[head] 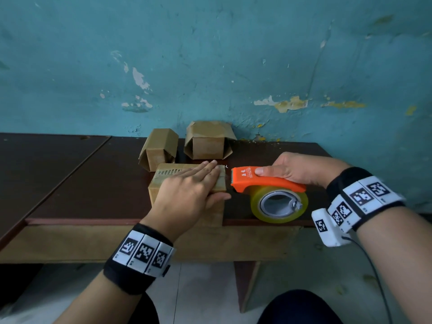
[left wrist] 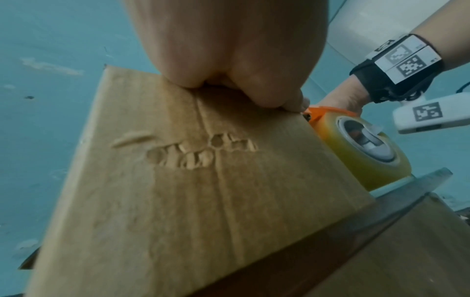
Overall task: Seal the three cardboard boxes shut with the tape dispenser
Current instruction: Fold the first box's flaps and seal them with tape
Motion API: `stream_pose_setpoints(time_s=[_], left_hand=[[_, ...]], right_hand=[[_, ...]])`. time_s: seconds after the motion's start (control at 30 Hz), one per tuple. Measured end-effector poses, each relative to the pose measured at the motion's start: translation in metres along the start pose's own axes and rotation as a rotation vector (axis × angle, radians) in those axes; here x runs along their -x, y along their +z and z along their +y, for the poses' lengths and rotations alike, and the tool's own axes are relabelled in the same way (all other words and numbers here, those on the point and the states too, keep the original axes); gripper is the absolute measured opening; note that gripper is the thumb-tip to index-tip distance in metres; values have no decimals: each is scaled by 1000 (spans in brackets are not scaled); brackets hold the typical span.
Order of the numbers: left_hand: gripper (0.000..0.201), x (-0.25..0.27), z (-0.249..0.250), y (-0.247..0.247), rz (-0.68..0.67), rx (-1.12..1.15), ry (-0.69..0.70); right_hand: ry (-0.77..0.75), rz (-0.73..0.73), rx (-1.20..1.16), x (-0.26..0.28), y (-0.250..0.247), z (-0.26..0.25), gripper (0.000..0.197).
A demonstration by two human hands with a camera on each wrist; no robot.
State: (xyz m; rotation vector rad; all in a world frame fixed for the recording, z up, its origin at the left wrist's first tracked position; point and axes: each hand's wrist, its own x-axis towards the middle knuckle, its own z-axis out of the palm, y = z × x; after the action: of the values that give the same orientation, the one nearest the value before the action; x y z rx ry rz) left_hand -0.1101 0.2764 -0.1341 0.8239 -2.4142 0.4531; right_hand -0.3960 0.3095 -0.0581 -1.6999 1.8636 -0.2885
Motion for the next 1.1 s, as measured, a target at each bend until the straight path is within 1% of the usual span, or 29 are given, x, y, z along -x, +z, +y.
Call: stream_pose_setpoints(time_s=[0.17, 0.2, 0.27, 0.33, 0.43, 0.57, 0.67, 0.7, 0.8, 0.83, 0.97, 1.1], left_hand=[[77, 3, 1, -5, -62, 20, -21], [79, 3, 0, -7, -79, 19, -24], [81, 3, 0, -8, -86, 25, -23], [77, 3, -1, -7, -64, 33, -21], [73, 3, -3, -5, -40, 28, -5], [71, 5, -4, -5, -30, 23, -1], [72, 4, -4, -5, -44, 21, -8], [72, 4, -4, -6, -48, 25, -9], [71, 4, -4, -7, -55, 31, -15], [71, 4, -4, -7, -62, 34, -14], [72, 4, -4, -8, -77, 57, -13], [73, 4, -5, -9, -92, 61, -18]], right_hand=[[-10, -55, 116, -5, -3, -12, 97], [-3, -56, 139, -4, -5, -14, 97], [9, -51, 165, -2, -9, -13, 87], [11, -52, 126, -1, -10, -7, 84], [-9, -29, 66, 0, -7, 4, 91], [-17, -27, -13, 2, 2, 12, 90], [-31, -28, -32, 1, 2, 12, 94], [-31, -28, -34, 2, 2, 11, 93], [-18, -44, -59, 7, 2, 7, 76], [-17, -46, -60, 9, 2, 6, 73], [-23, -41, -45, 10, 1, 8, 83], [-36, -29, -33, 11, -2, 8, 88]])
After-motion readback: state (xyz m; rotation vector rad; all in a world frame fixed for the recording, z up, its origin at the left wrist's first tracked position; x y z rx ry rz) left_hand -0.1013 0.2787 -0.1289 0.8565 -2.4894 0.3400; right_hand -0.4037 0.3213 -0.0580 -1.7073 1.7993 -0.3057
